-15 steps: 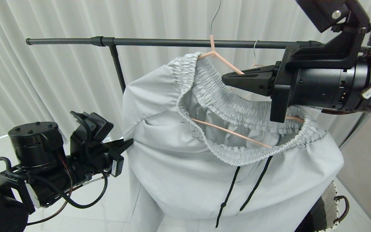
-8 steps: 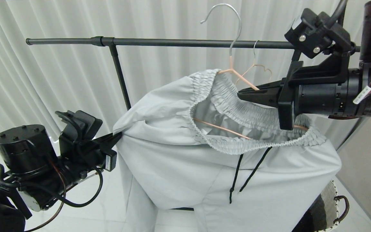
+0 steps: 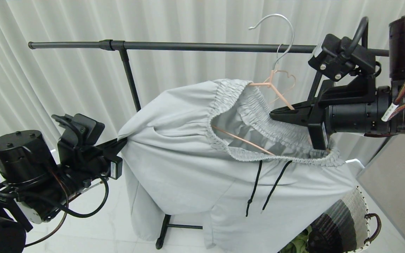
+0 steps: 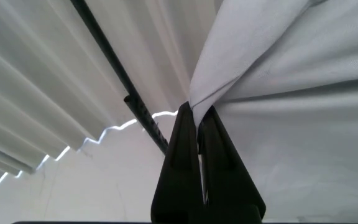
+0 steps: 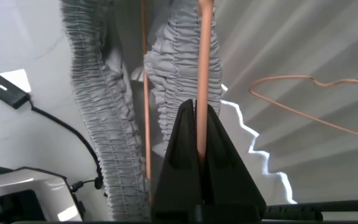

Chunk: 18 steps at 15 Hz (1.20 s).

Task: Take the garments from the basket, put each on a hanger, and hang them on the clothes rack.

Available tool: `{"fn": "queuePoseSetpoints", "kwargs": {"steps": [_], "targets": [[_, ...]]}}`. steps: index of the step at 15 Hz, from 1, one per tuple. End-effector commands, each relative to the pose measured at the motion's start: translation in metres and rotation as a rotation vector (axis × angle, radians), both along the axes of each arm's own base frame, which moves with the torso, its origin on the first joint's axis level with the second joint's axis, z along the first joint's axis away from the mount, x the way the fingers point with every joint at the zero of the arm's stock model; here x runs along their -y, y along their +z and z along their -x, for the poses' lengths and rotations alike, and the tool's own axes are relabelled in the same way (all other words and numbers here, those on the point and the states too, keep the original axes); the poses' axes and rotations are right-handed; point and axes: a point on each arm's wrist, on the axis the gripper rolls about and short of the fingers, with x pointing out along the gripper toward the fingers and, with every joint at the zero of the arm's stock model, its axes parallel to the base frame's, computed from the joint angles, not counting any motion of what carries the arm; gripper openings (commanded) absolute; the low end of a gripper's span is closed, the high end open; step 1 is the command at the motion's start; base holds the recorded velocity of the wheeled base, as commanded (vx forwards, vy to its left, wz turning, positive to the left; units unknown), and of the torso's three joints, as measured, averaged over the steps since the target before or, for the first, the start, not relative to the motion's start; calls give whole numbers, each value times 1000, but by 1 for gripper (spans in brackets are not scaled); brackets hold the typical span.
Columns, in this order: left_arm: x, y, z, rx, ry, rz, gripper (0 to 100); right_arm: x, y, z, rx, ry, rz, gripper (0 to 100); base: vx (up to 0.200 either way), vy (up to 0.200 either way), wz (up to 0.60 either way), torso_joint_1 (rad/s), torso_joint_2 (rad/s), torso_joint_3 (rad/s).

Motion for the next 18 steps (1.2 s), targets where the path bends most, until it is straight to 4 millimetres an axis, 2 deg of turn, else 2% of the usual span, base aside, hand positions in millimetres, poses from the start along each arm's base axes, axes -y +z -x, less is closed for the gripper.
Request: {"fn": "queuePoseSetpoints", "kwargs": {"steps": [1, 5, 8, 12, 13, 16, 18], "targets": [[4, 3, -2, 13, -17, 4, 0, 0, 0, 0, -1, -2, 2, 0, 0, 0, 0, 0, 0, 0], [0, 8, -6, 19, 27, 66, 0, 3, -4, 0, -18, -70, 44, 0, 0, 0, 0, 0, 0, 0], [-10, -1, -14, -20, 152, 91, 0, 4, -2, -1, -16, -72, 42, 0, 0, 0, 0, 0, 0, 0], [2, -1, -13, -5, 103, 27, 0, 1, 0, -1, -2, -62, 21, 0, 0, 0, 0, 0, 0, 0], [5, -1, -12, -4, 88, 24, 100, 0, 0, -2, 6, -62, 14, 0, 0, 0, 0, 0, 0, 0], [12, -2, -9, -11, 60, 26, 100, -4, 4, -7, 22, -68, -11, 0, 0, 0, 0, 0, 0, 0], [20, -9, 2, -17, 21, 21, 100, -10, 8, -14, 21, -72, -27, 0, 0, 0, 0, 0, 0, 0]]}}
